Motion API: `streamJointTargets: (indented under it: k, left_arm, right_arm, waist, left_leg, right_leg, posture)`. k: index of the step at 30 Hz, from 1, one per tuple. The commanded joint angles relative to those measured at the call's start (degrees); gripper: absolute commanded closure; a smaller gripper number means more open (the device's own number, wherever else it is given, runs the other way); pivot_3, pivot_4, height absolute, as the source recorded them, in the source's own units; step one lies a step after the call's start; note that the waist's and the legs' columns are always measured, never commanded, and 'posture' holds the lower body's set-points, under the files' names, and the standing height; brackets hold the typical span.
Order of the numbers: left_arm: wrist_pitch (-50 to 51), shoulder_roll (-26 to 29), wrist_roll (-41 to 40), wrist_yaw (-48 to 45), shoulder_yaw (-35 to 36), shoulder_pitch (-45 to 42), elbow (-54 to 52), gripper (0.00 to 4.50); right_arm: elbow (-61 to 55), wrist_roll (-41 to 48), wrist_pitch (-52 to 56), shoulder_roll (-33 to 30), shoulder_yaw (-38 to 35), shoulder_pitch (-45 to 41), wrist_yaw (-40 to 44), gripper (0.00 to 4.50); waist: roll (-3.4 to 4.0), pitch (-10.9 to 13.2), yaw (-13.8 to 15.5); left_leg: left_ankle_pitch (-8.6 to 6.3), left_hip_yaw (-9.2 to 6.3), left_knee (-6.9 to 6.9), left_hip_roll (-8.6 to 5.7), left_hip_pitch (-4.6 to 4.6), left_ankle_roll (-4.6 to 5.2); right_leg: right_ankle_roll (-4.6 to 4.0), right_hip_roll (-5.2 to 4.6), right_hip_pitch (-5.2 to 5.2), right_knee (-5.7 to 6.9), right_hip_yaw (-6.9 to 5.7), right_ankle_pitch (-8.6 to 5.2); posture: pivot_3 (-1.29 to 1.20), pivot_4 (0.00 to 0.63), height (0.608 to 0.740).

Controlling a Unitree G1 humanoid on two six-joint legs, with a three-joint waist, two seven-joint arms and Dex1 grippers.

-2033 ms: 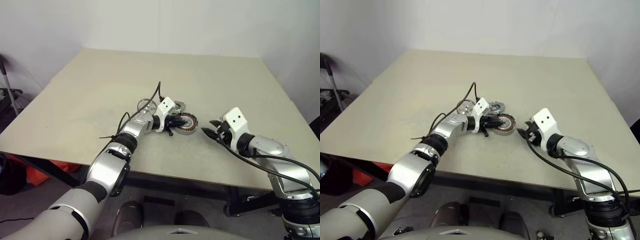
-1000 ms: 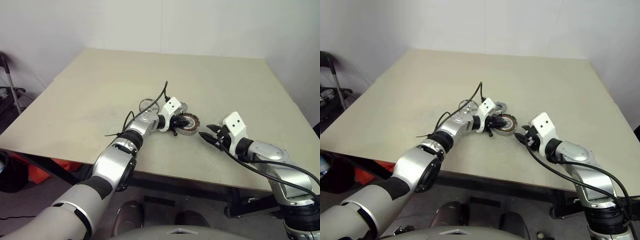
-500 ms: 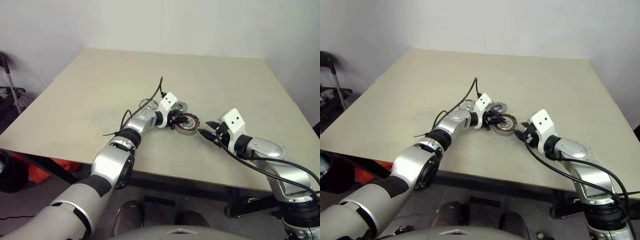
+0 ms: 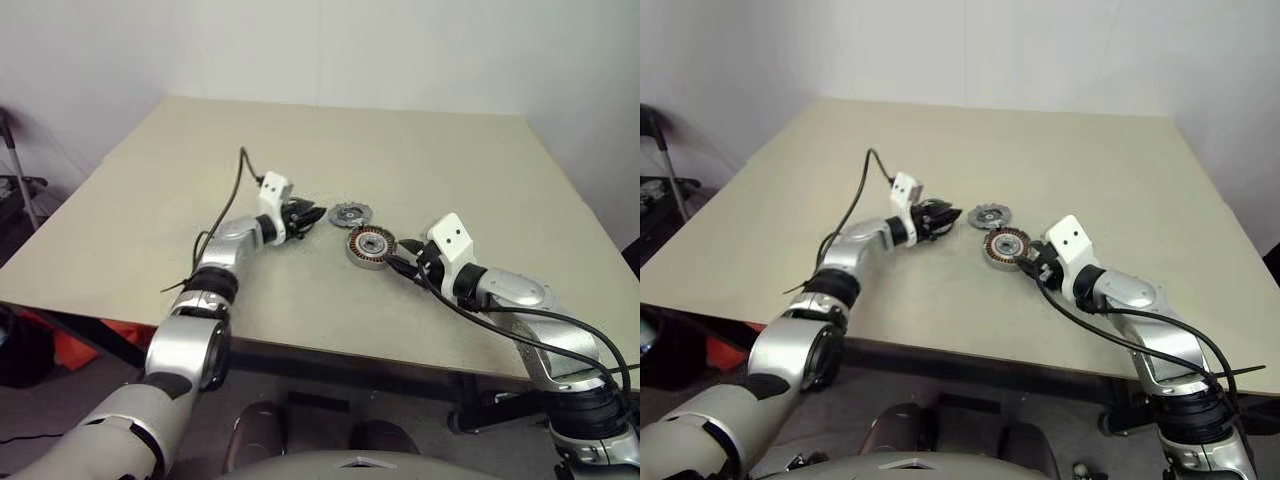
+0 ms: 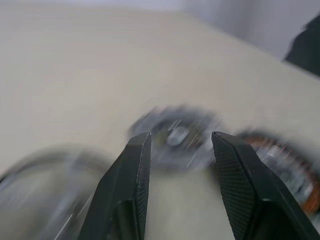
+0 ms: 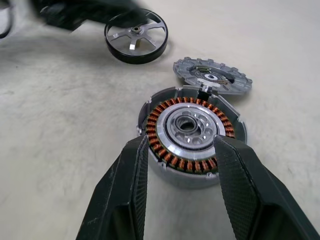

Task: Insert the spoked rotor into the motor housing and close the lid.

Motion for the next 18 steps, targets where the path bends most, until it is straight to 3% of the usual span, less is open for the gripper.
streamJointTargets:
  k: [1, 7, 18]
  left_arm:
    - [1.9, 1.0, -2.0, 1.4, 0.9, 0.5, -6.3, 2.48]
    - [5.8, 3.8, -3.5, 2.2, 1.1, 6.0, -14.3, 2.48]
    - [12.5, 3.6, -5.9, 2.7, -0.6, 9.6, -24.1, 2.48]
  right_arm:
    - [3.8, -0.7, -3.0, 1.3, 0.0, -3.8, -0.1, 2.42]
    - [13.3, -3.4, -7.3, 3.4, 2.9, -9.1, 1.0, 2.42]
    - [20.8, -6.5, -10.4, 6.6, 6.3, -12.5, 2.0, 2.42]
  waist:
    - [-0.01, 0.0, 0.1]
    - [-0.01, 0.0, -0.3]
    - [-0.02, 0.0, -0.3]
  left_leg:
    - [0.01, 0.0, 0.02, 0.0, 0.0, -0.01]
    - [0.03, 0.0, -0.02, 0.01, 0.01, -0.05]
    - [0.03, 0.01, 0.0, 0.01, -0.07, -0.04]
  right_leg:
    - [0.0, 0.0, 0.0, 0.01, 0.0, 0.0]
    - [0.0, 0.0, -0.06, 0.05, 0.0, 0.0]
    - [-0.01, 0.01, -0.09, 0.04, -0.01, -0.01]
  posture:
    - [0.0, 0.0, 0.74]
    - [0.0, 0.0, 0.74]
    - [0.0, 0.0, 0.74]
